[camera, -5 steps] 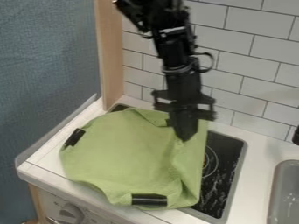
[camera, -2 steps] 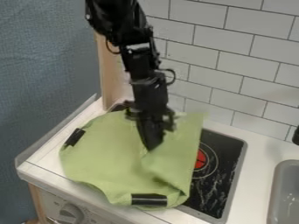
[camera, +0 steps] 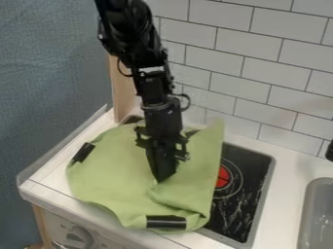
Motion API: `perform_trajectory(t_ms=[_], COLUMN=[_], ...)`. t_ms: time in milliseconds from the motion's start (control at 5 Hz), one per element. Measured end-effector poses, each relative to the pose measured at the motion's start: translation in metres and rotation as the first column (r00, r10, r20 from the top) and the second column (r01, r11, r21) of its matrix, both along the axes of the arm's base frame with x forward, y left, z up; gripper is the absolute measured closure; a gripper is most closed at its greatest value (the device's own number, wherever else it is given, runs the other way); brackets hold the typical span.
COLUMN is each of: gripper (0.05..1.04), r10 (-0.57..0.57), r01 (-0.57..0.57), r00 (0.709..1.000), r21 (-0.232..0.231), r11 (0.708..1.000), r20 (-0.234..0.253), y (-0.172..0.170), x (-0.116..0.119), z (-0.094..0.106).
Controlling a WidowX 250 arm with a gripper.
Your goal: Fold the cloth from right to left
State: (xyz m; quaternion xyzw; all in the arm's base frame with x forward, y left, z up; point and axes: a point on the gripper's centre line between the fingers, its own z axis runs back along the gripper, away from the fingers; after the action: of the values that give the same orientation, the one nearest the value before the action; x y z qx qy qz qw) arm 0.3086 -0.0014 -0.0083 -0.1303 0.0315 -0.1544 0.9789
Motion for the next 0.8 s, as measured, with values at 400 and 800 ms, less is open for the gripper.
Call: perform_trajectory(t_ms=[400,800], gripper=[0.282,0.075], r10=[0.011,0.019], r01=[-0.011,-0.02], r00=[1.0,1.0], r21=[0.008,0.034], r11=[1.0,0.999], r20=[-0.006,0.025], y=[0.003,0.006], x=[0.0,0.002], z=[0.001,0.019])
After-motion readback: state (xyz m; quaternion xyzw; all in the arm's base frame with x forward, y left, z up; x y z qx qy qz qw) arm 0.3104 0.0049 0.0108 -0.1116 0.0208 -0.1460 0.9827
